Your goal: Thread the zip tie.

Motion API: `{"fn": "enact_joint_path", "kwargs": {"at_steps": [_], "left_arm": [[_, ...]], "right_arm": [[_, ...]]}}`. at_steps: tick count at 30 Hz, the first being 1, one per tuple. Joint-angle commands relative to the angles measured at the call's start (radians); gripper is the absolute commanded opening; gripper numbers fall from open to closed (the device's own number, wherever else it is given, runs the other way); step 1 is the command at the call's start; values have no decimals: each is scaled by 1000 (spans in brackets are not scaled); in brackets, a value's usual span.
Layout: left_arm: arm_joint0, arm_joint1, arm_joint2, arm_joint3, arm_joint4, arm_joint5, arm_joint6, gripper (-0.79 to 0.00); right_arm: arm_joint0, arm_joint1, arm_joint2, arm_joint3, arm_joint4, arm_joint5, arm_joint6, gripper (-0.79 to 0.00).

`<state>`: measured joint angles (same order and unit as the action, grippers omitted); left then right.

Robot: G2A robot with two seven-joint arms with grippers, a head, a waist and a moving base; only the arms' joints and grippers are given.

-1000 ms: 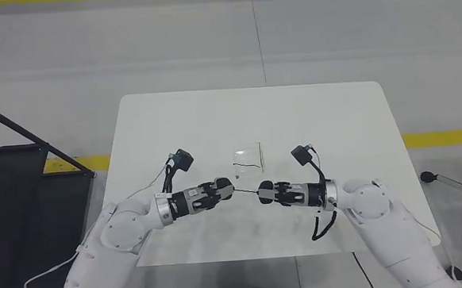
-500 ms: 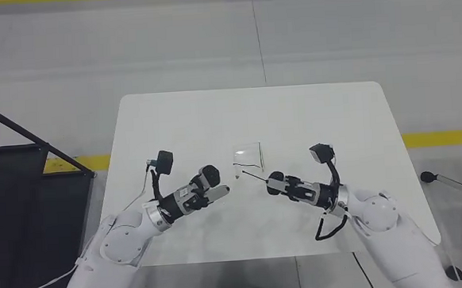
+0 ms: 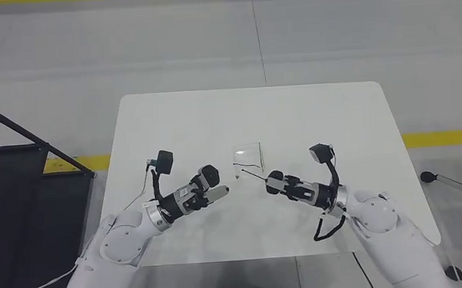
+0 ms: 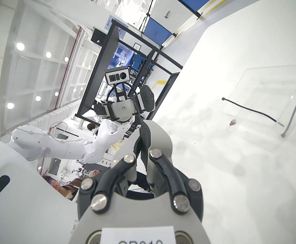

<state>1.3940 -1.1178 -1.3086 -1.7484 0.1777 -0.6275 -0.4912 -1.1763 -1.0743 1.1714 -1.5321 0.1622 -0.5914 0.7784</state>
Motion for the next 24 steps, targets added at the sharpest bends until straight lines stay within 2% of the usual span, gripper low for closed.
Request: {"fn": "enact_joint_path", "kwargs": {"at_steps": [1, 6, 10, 14, 17, 19, 21, 24], "left_arm": [[6, -6, 26, 4, -1, -30, 56, 0], [-14, -35, 109, 91, 57, -134, 276, 0], [-44, -58, 175, 165, 135, -194, 405, 0], [-71, -79, 219, 230, 204, -214, 515, 0], [-96, -94, 252, 272, 245, -212, 567, -105], [-112, -103, 269, 295, 267, -205, 599, -148], [-124, -111, 281, 311, 289, -203, 634, -262], [-136, -122, 298, 330, 317, -195, 673, -382]], "right_arm": [[0, -3, -8, -3, 0, 13, -24, -785], [10, -10, -21, 18, 36, 16, -55, -785], [19, -14, -27, 37, 56, 15, -63, -785], [24, -17, -33, 45, 61, 7, -55, -785], [28, -19, -40, 50, 66, 1, -44, -785], [30, -20, -44, 51, 63, 0, -41, -785], [31, -21, -49, 50, 58, -1, -39, -785], [33, -22, -54, 49, 46, 0, -35, -785]]}}
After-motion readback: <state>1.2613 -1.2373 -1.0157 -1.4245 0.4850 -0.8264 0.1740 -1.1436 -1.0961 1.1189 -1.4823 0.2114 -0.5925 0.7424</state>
